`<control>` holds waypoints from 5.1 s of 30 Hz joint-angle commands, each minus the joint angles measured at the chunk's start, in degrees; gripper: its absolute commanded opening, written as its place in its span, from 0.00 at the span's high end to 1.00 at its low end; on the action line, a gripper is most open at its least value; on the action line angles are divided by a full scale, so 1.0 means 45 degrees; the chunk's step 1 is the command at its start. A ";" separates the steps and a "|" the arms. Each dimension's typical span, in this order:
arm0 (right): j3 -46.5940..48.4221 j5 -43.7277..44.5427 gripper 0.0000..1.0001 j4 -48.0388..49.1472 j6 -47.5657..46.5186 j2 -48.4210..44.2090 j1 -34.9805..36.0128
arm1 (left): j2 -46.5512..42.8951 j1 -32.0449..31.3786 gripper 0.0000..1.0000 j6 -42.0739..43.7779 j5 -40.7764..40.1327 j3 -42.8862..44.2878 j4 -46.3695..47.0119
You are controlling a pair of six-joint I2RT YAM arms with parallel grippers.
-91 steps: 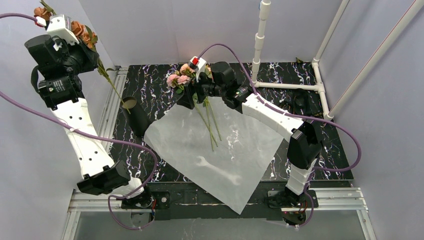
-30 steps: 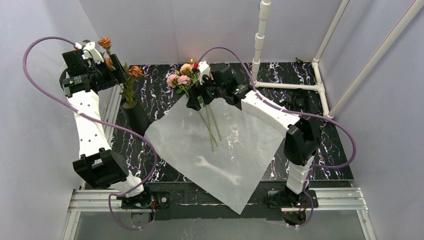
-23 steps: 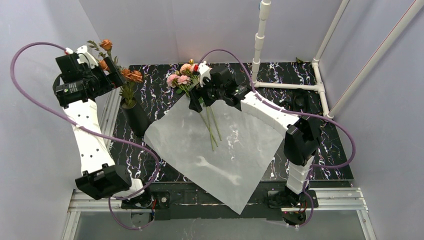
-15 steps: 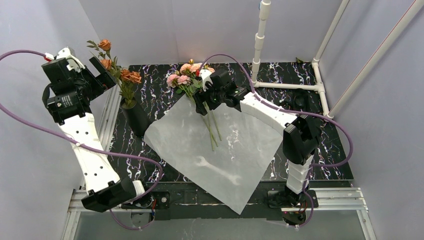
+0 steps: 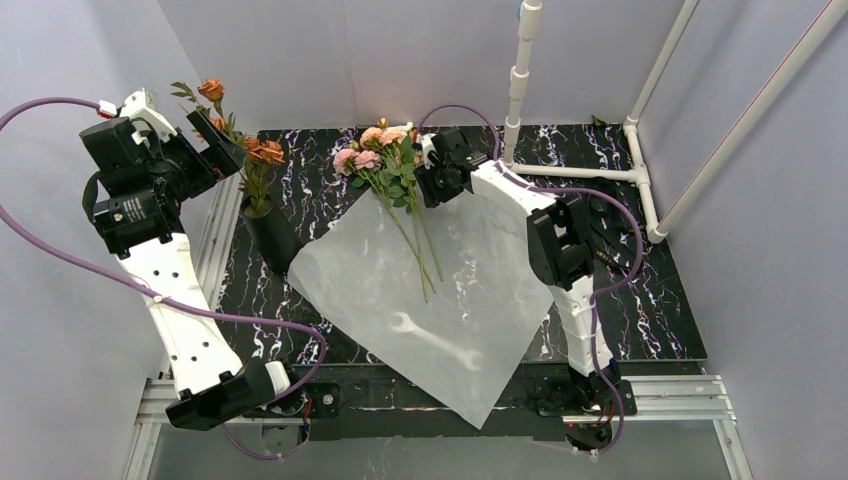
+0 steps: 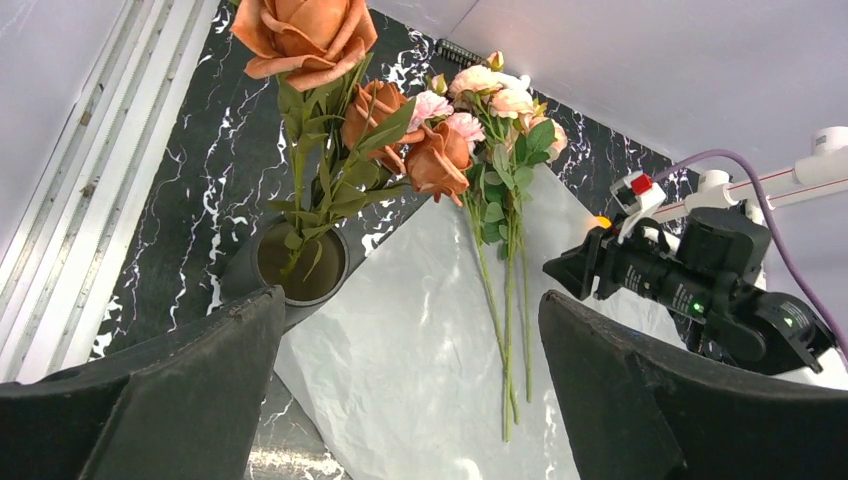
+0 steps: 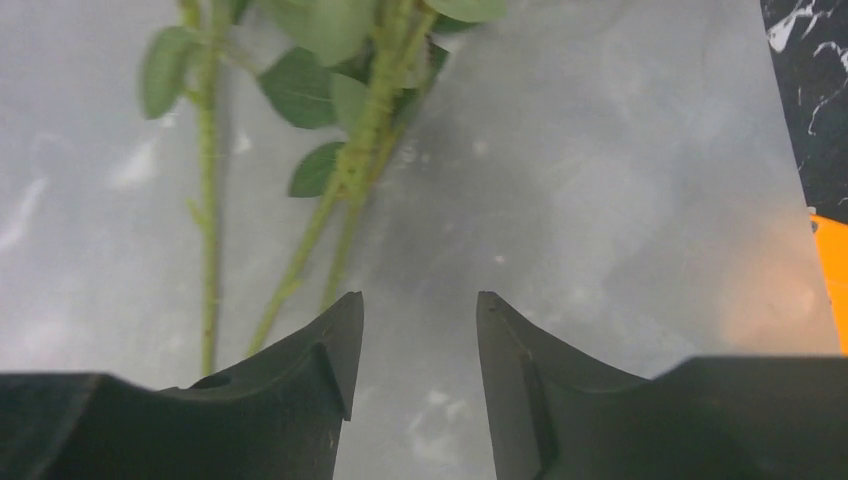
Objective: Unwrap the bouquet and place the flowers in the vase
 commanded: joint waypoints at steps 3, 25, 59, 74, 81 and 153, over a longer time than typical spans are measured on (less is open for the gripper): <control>0.2055 -0.0793 0.48 -0.0843 0.0298 0.1120 -0.0300 | -0.0457 0.0014 0.02 0.0427 0.0176 0.0120 0.0233; 0.2366 -0.2672 0.58 -0.0706 0.1260 0.2060 -0.0313 | -0.0459 0.0003 0.02 0.0854 0.0231 -0.0186 0.0478; -0.1328 -0.4318 0.99 0.8044 0.6092 -0.4359 -0.0544 | 0.0776 -0.1681 0.00 -0.1356 0.6261 0.1750 0.4330; -0.2994 -0.5446 0.99 0.8834 0.4744 -0.7366 0.1926 | 0.1268 -0.3951 0.00 -0.4782 0.6915 0.0350 0.7671; -0.3560 -0.5876 0.99 0.8339 0.3990 -0.7842 0.2573 | 0.1335 -0.4398 0.22 -0.4652 0.6508 0.0417 0.8061; -0.5197 -0.3257 0.03 0.5025 0.0470 -0.7459 0.2844 | -0.1150 -0.0013 1.00 0.0662 -0.3822 -0.0332 0.6199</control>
